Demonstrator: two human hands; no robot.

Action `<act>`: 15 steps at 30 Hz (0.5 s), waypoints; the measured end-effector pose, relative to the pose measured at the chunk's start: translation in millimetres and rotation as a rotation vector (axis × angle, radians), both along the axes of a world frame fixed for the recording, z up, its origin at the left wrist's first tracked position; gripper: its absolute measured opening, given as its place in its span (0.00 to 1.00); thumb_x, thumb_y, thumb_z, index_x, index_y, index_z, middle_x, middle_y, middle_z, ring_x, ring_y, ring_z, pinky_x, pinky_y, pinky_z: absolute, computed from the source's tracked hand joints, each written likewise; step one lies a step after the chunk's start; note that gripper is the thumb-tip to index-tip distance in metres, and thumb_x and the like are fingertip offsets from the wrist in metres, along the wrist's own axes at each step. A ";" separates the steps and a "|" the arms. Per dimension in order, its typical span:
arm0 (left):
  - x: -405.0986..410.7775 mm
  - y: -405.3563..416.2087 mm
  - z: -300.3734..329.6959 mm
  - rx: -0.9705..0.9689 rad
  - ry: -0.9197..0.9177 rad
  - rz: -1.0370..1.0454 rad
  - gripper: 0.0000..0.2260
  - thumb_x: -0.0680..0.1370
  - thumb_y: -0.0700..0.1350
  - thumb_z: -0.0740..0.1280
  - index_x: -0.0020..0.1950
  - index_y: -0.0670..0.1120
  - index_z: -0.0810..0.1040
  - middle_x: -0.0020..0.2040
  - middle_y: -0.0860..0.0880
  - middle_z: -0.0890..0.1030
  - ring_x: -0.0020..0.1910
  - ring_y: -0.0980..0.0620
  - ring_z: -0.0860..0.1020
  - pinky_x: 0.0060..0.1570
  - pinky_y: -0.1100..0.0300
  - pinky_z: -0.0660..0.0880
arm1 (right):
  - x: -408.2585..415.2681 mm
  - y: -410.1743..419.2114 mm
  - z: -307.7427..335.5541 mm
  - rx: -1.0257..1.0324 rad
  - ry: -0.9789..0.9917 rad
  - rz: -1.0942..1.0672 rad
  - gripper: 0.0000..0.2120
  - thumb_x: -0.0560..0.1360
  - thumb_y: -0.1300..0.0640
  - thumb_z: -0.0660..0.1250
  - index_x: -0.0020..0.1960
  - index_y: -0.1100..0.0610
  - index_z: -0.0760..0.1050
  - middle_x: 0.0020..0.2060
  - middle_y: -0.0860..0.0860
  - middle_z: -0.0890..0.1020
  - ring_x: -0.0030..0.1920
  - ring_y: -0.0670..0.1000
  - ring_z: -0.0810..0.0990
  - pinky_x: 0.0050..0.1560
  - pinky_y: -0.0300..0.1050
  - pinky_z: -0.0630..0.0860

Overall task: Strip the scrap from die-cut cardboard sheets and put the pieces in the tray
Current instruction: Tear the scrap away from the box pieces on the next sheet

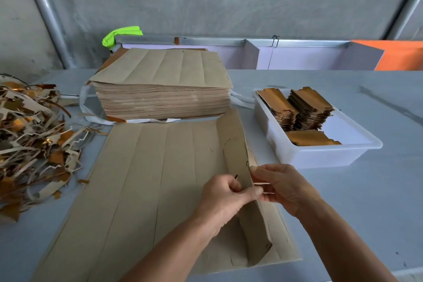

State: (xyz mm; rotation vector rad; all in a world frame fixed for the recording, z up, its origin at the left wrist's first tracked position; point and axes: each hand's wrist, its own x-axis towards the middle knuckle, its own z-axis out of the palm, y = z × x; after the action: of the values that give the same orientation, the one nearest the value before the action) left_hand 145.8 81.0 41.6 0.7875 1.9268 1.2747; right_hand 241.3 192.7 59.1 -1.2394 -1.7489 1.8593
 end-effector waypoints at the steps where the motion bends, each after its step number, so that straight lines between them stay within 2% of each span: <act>1: -0.7 -1.3 0.5 0.006 0.003 -0.002 0.16 0.69 0.54 0.76 0.41 0.43 0.76 0.34 0.49 0.75 0.31 0.53 0.71 0.29 0.61 0.68 | -1.3 -1.6 0.0 -0.003 0.007 0.003 0.12 0.72 0.52 0.71 0.44 0.62 0.81 0.35 0.54 0.84 0.38 0.52 0.83 0.34 0.42 0.77; 5: -4.4 -7.9 0.7 0.004 -0.009 0.027 0.11 0.71 0.50 0.74 0.40 0.44 0.77 0.34 0.49 0.77 0.28 0.55 0.71 0.23 0.65 0.67 | -5.8 -4.7 1.3 0.079 -0.054 0.016 0.11 0.72 0.53 0.71 0.42 0.61 0.81 0.33 0.52 0.84 0.34 0.49 0.83 0.33 0.41 0.78; 9: -11.2 -16.3 -5.4 0.005 0.009 0.072 0.08 0.72 0.44 0.74 0.37 0.44 0.76 0.29 0.51 0.75 0.25 0.55 0.71 0.22 0.67 0.65 | -2.2 -0.7 1.9 0.016 -0.026 0.007 0.09 0.74 0.57 0.69 0.43 0.63 0.81 0.33 0.54 0.82 0.33 0.50 0.81 0.30 0.40 0.75; 12: -11.7 -16.5 -2.2 0.025 0.046 0.094 0.12 0.71 0.50 0.73 0.38 0.45 0.76 0.29 0.52 0.75 0.27 0.55 0.72 0.25 0.64 0.69 | 1.4 0.8 -1.2 -0.077 0.055 0.035 0.09 0.75 0.59 0.67 0.44 0.65 0.81 0.35 0.56 0.83 0.35 0.52 0.81 0.34 0.43 0.76; 14: -10.8 -11.8 3.8 0.042 0.135 0.094 0.16 0.68 0.57 0.74 0.38 0.45 0.76 0.31 0.52 0.77 0.30 0.56 0.74 0.33 0.57 0.75 | 0.9 0.6 -2.2 -0.103 0.084 0.045 0.09 0.76 0.60 0.66 0.42 0.65 0.81 0.36 0.57 0.82 0.35 0.52 0.80 0.34 0.43 0.76; 15: -10.3 -8.7 7.4 0.041 0.200 0.087 0.18 0.66 0.60 0.74 0.39 0.45 0.76 0.32 0.53 0.77 0.31 0.56 0.75 0.35 0.57 0.76 | 0.0 0.4 -1.7 -0.105 0.092 0.056 0.10 0.76 0.62 0.65 0.39 0.64 0.81 0.34 0.57 0.82 0.34 0.51 0.80 0.32 0.42 0.76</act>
State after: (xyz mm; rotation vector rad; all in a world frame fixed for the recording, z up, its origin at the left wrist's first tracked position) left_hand 135.5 72.3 48.9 0.8898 2.1194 1.3343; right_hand 241.3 193.1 57.4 -1.1332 -1.6736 2.0293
